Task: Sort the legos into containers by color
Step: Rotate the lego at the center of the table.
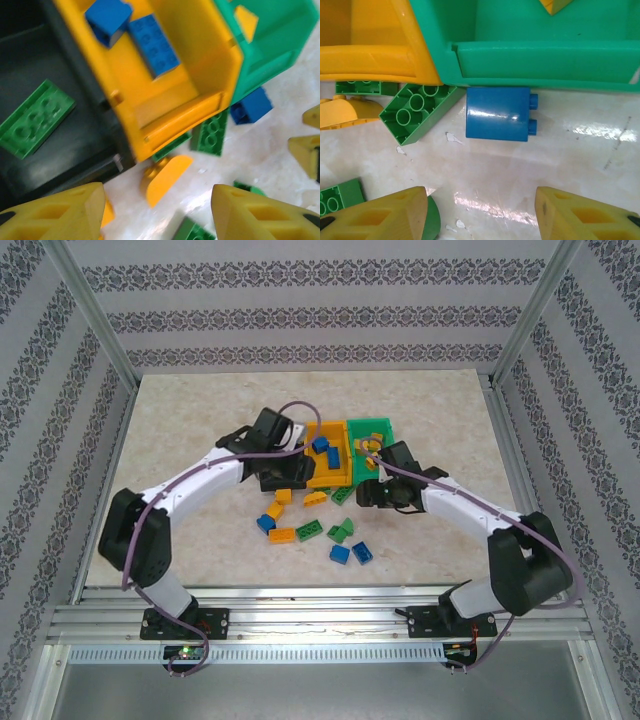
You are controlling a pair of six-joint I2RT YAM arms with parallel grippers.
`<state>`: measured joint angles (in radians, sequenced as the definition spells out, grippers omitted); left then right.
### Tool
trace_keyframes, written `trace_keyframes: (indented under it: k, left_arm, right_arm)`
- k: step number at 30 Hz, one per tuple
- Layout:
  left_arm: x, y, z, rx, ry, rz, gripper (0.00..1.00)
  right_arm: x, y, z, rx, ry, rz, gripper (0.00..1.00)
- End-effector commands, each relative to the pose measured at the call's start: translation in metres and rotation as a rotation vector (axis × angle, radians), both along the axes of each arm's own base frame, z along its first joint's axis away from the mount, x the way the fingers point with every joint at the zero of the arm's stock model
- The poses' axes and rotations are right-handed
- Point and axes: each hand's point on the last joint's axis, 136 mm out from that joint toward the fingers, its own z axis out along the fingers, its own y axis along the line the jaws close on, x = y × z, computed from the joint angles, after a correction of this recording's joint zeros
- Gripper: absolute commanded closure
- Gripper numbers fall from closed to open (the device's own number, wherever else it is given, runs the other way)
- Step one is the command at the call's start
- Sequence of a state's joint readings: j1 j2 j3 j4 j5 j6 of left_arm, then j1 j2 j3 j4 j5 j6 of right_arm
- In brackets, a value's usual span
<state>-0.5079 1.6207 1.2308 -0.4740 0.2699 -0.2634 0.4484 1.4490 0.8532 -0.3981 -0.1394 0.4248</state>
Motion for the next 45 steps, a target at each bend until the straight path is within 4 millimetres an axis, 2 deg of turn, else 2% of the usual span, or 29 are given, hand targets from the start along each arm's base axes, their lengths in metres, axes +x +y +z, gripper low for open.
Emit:
trace_keyframes:
  k: [1, 3, 7, 11, 14, 21, 27, 33, 35, 39, 43, 45]
  left_arm:
    - [-0.002, 0.012, 0.006, -0.019, -0.045, 0.056, 0.42]
    - [-0.01, 0.021, -0.002, -0.009, -0.034, 0.074, 0.42]
    - [-0.014, 0.033, -0.004, -0.021, -0.037, 0.112, 0.42]
    - [-0.012, 0.05, -0.001, -0.031, -0.043, 0.156, 0.41]
    - [-0.011, 0.065, 0.002, -0.064, -0.03, 0.183, 0.41]
    - [-0.018, 0.09, 0.016, -0.113, -0.052, 0.209, 0.41]
    - [-0.02, 0.084, 0.015, -0.161, -0.043, 0.195, 0.41]
    - [-0.019, 0.081, 0.009, -0.179, -0.021, 0.188, 0.41]
    - [-0.018, 0.08, 0.009, -0.18, -0.019, 0.186, 0.41]
    - [-0.018, 0.082, 0.01, -0.176, -0.024, 0.187, 0.41]
    - [-0.017, 0.082, 0.01, -0.178, -0.022, 0.189, 0.41]
    - [-0.017, 0.082, 0.01, -0.18, -0.019, 0.188, 0.41]
  right_arm:
    - [0.009, 0.017, 0.007, 0.019, -0.02, 0.014, 0.41]
    - [0.007, 0.028, 0.003, 0.022, -0.011, 0.034, 0.41]
    - [0.008, 0.048, -0.006, 0.033, 0.011, 0.028, 0.41]
    - [0.015, 0.066, -0.013, 0.049, 0.0, -0.042, 0.4]
    - [0.021, 0.073, -0.022, 0.054, -0.011, -0.12, 0.38]
    - [0.032, 0.067, -0.034, 0.009, -0.07, -0.272, 0.36]
    - [0.039, 0.059, -0.046, -0.04, -0.079, -0.32, 0.36]
    - [0.045, 0.079, -0.052, -0.007, -0.059, -0.287, 0.36]
    - [0.045, 0.078, -0.054, -0.025, -0.051, -0.292, 0.35]
    - [0.044, 0.064, -0.064, -0.029, -0.028, -0.336, 0.37]
    - [0.041, 0.048, -0.068, -0.021, -0.022, -0.368, 0.46]
    - [0.038, 0.042, -0.067, -0.025, -0.021, -0.37, 0.48]
